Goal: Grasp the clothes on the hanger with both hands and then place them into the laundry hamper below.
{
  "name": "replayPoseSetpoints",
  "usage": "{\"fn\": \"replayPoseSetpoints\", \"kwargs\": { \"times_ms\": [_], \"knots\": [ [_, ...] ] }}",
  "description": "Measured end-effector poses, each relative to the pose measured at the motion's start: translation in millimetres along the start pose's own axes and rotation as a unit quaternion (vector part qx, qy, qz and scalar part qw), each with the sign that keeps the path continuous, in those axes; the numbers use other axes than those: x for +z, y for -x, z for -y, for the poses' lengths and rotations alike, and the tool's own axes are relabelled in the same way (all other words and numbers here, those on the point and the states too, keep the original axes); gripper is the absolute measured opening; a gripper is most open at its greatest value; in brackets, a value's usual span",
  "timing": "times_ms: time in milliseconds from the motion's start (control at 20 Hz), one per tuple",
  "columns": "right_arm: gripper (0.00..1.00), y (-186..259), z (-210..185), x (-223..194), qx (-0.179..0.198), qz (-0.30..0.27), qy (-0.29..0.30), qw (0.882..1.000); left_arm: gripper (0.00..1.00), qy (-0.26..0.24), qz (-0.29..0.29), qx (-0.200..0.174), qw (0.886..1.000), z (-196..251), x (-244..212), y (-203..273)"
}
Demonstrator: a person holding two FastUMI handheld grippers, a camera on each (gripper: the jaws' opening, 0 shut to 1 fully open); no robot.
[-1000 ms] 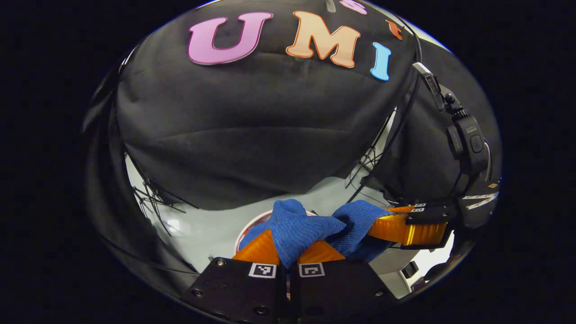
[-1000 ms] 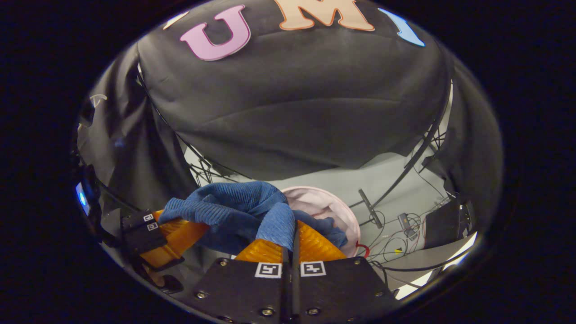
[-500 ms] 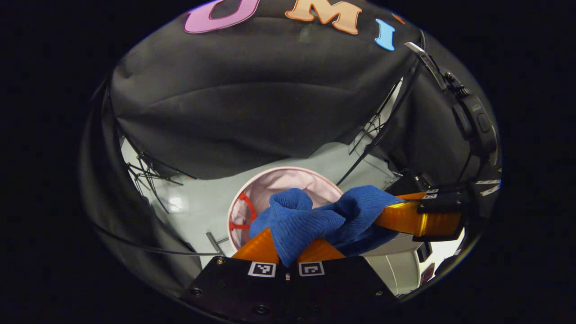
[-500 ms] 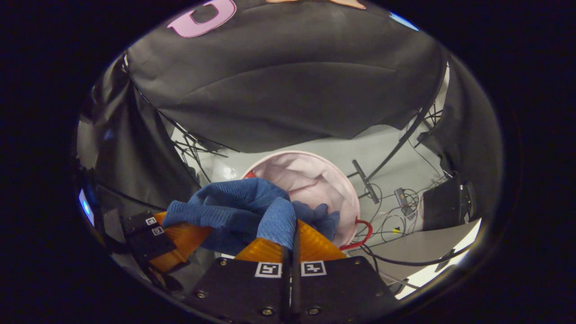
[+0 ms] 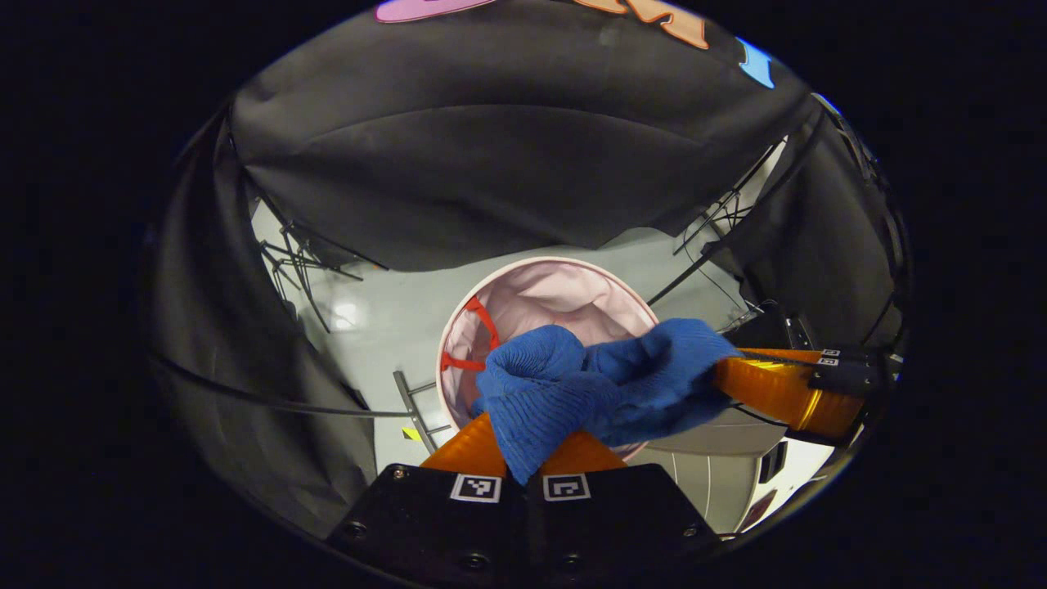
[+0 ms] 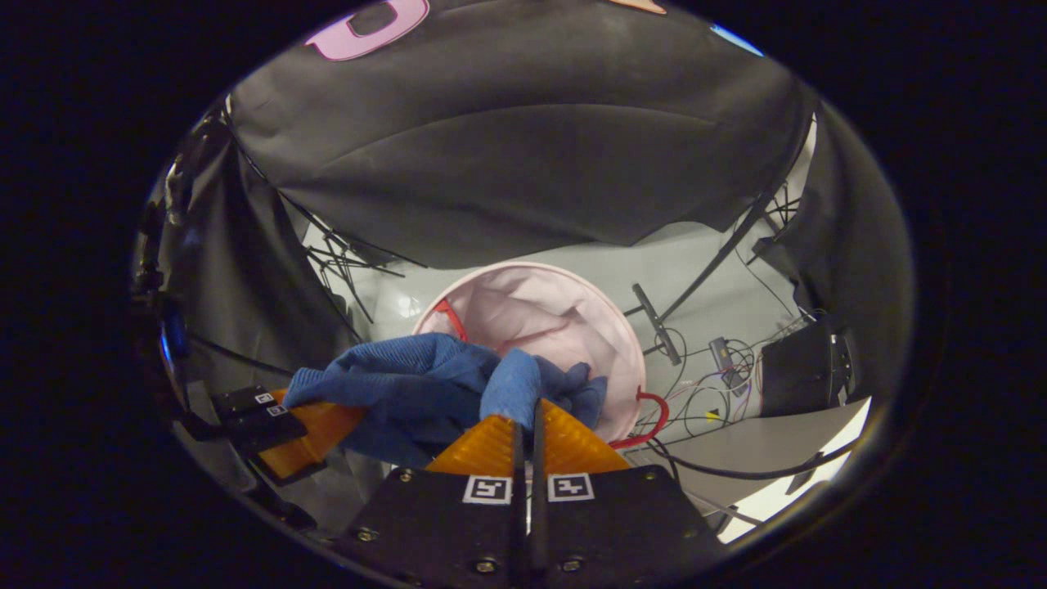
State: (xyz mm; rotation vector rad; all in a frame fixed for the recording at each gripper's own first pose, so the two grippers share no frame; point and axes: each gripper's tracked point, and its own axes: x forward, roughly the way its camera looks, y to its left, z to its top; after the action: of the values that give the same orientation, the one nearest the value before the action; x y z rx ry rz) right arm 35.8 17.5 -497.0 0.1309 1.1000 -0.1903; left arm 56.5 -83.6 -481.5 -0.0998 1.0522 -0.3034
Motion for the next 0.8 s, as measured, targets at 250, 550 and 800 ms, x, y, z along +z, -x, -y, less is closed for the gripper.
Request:
{"fn": "replayPoseSetpoints", "kwargs": {
  "times_ms": [250,550,800],
  "knots": [
    [0.05,26.5,-13.2,18.0,0.013,0.018,0.025,0.999,0.11,0.027,-0.003,0.005,1.000,0.2,4.3,36.8],
    [0.08,68.8,-23.0,24.1,0.034,0.044,0.022,0.998,0.38,0.037,0.047,0.027,0.998,5.9,40.5,72.7],
    [0.46,105.5,-15.5,41.6,0.018,0.086,0.044,0.995,0.46,0.033,0.067,0.054,0.996,-0.3,42.7,104.0]
  ]
}}
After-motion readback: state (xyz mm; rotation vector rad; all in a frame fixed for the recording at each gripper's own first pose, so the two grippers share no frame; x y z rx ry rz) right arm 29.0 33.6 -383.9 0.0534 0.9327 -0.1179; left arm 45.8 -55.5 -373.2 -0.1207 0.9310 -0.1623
